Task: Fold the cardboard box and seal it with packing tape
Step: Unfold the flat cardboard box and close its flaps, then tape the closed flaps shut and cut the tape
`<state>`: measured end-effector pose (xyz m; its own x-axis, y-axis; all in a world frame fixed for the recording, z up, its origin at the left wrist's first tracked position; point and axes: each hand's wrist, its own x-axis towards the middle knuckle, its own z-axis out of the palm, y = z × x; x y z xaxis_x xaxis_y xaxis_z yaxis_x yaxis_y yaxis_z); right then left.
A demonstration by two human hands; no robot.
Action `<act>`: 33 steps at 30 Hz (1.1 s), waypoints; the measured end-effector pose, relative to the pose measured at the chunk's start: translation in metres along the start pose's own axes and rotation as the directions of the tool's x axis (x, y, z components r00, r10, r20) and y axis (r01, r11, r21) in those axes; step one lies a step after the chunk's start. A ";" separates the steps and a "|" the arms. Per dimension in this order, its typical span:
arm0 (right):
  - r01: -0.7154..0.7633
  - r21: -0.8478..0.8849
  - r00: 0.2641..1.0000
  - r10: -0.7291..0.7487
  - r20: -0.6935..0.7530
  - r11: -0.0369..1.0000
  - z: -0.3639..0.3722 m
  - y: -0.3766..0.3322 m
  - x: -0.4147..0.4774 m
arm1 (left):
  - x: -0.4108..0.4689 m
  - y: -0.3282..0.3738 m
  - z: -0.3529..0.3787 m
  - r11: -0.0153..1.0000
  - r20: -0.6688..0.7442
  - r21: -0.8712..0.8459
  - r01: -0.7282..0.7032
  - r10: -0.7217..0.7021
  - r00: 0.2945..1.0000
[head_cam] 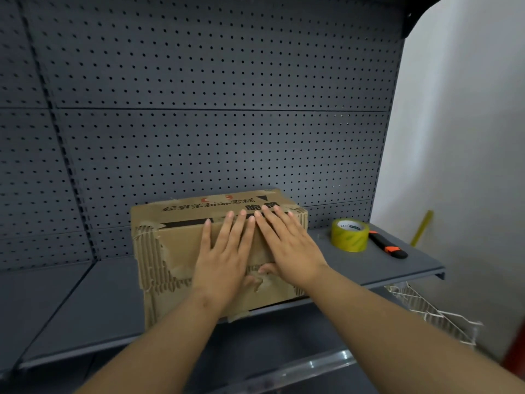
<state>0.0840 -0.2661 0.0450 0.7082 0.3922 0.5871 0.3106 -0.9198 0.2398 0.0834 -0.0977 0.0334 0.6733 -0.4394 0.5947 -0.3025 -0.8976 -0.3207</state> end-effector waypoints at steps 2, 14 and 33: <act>0.038 0.099 0.999 -0.035 -0.036 0.994 -0.005 0.012 -0.001 | 0.005 0.006 -0.003 1.000 -0.007 -0.004 -0.012 0.012 1.000; -0.559 0.413 0.821 0.549 0.156 0.719 0.035 0.142 -0.001 | 0.029 0.014 -0.009 0.992 0.039 0.096 0.076 -0.080 0.996; -0.554 -0.153 0.648 0.539 0.538 0.819 0.114 0.195 -0.012 | 0.030 0.020 -0.008 0.983 0.028 0.139 0.117 -0.122 0.992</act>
<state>0.2084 -0.4485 -0.0030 0.9674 -0.2350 0.0943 -0.2351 -0.9719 -0.0100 0.0923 -0.1285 0.0502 0.7237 -0.3250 0.6088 -0.1248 -0.9293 -0.3477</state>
